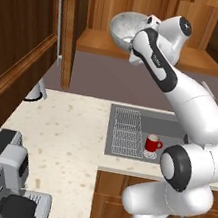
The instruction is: Pick the mug and place it in the sink. Pick the bowl and place it in the open cabinet and then close the cabinet.
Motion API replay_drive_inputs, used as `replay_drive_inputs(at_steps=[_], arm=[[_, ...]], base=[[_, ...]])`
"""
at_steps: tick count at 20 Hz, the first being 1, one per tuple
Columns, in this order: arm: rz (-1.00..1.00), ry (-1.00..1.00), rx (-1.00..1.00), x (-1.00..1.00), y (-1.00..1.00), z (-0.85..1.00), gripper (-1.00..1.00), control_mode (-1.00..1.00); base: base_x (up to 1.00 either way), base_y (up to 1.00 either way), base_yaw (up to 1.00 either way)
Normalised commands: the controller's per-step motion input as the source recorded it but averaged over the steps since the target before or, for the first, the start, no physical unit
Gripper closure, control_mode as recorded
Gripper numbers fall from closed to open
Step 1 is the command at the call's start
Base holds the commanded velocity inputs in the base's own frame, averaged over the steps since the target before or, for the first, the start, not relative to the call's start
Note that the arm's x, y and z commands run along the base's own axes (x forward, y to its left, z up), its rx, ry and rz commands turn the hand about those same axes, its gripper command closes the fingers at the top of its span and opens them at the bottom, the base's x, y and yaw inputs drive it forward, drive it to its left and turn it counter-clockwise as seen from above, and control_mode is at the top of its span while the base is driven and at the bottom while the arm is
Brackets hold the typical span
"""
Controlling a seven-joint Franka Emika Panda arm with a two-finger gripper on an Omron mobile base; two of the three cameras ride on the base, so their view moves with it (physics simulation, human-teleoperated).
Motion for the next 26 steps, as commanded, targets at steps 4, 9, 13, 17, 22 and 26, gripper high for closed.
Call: replay_drive_inputs(at_steps=[4, 9, 13, 17, 22, 26], arm=[[0.00, 0.00, 0.00, 0.44, 0.00, 0.00, 1.00, -1.00], [0.00, 0.00, 0.00, 0.44, 0.00, 0.00, 1.00, -1.00], [0.00, 0.00, 0.00, 0.34, 0.00, -0.01, 1.00, -1.00], [0.00, 0.00, 0.03, 0.21, 0.00, -0.10, 1.00, -1.00], [0.00, 0.00, 0.04, 0.03, 0.00, -0.19, 1.00, -1.00], [0.00, 0.00, 0.04, 0.00, 0.00, -0.27, 1.00, -1.00]], base=[[0.00, 0.00, 0.00], [0.00, 0.00, 0.00], [0.00, 0.00, 0.00], [0.00, 0.00, 0.00], [0.00, 0.00, 0.00], [0.00, 0.00, 0.00]])
